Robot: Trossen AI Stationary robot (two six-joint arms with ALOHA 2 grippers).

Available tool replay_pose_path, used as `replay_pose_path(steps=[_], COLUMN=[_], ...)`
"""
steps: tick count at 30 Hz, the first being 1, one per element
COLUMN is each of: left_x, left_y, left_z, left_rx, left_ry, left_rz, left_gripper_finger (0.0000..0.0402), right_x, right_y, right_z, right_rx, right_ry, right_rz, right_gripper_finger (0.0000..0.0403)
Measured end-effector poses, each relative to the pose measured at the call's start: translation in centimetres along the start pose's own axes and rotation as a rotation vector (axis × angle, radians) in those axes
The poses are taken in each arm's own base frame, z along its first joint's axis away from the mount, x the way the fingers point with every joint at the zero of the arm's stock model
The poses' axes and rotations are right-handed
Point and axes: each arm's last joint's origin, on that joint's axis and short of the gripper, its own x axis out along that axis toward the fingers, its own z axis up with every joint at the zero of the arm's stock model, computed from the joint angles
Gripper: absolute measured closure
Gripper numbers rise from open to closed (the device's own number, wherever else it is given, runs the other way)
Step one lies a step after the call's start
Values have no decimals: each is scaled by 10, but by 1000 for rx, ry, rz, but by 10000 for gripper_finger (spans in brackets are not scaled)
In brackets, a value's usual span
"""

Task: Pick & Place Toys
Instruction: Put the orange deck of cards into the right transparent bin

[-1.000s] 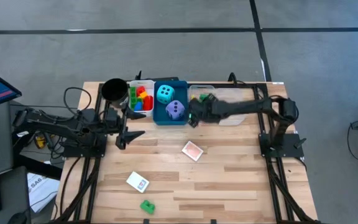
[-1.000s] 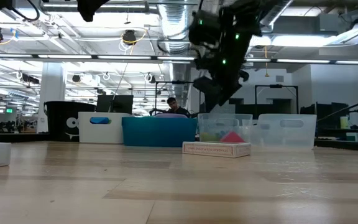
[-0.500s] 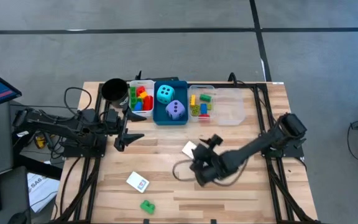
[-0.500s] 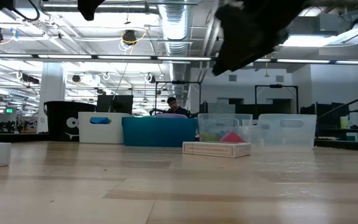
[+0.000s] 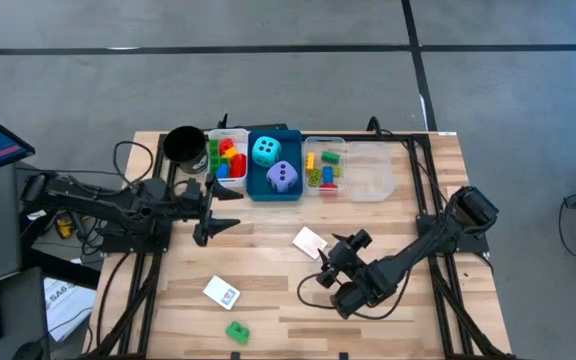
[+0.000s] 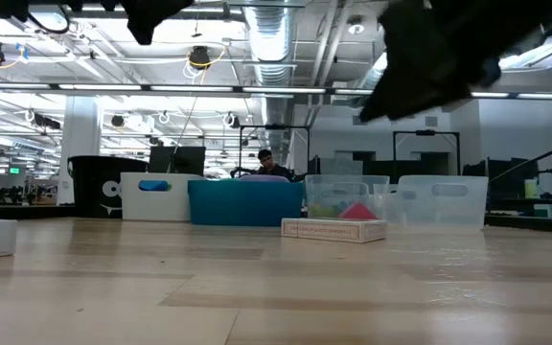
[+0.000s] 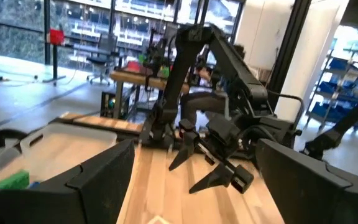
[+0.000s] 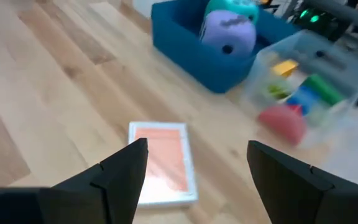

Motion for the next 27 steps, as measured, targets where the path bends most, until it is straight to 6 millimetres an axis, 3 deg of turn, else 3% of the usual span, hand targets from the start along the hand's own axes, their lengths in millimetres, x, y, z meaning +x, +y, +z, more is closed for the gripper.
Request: replay_pose_path(steps=[8,16,27], left_x=[11,18,27], left_y=[1,2,3], left_z=[-12,-20,-33], left_rx=[9,25,33], left_ry=[69,113,179], left_rz=[17,23,33], left_gripper_finger=[73,73,73], right_x=[23,45,65], right_y=[3,-1,-24], right_z=[-41,-49,-69], right_rx=[59,68,107], right_ry=[-62,-94,-46], right_rz=[130,322,250], right_gripper_finger=[132,132,132])
